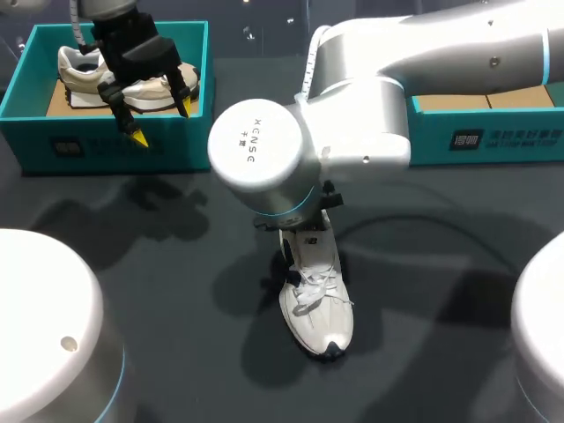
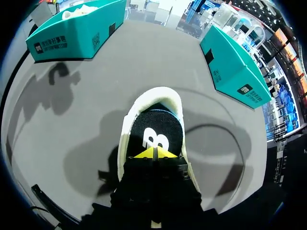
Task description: Take the shoe out of the shoebox, open the shoe tongue, remove and reinsert the insole, then place the shoe into the shoebox
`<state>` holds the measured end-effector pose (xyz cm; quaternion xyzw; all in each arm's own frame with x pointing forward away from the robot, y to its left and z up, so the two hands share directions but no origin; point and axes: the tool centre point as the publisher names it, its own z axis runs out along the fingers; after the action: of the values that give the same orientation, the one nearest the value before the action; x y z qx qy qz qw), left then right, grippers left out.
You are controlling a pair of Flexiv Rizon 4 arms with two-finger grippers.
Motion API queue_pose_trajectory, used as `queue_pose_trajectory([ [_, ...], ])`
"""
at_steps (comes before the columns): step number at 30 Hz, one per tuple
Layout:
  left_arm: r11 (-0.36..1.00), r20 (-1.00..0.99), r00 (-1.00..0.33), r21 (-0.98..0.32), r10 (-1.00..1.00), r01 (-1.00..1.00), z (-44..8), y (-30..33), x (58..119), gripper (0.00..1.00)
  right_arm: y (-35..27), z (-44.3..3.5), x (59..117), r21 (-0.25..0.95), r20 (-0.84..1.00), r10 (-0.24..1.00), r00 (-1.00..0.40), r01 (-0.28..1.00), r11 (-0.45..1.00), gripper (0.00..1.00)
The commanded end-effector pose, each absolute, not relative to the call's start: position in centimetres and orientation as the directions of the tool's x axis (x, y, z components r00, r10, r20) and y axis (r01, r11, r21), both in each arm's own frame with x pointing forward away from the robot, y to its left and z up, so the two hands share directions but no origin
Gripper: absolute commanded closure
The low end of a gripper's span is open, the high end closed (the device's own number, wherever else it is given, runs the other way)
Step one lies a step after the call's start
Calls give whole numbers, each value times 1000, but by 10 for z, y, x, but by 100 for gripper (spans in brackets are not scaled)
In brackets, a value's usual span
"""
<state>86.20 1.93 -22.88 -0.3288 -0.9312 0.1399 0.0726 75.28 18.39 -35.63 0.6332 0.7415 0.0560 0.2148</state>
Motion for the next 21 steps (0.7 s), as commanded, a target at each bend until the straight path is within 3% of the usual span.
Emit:
queue_pose_trajectory([
  [1,745,44,-773,-306,633,593,-228,20,862,0,191,-373,755,348,-251,963,-99,919,185,100],
  [11,745,44,-773,-306,633,593,-228,20,862,0,188,-344,740,369,-384,922,-45,908,198,100],
  [21,745,44,-773,-306,633,593,-228,20,862,0,163,-363,751,301,-443,896,-40,935,190,100],
])
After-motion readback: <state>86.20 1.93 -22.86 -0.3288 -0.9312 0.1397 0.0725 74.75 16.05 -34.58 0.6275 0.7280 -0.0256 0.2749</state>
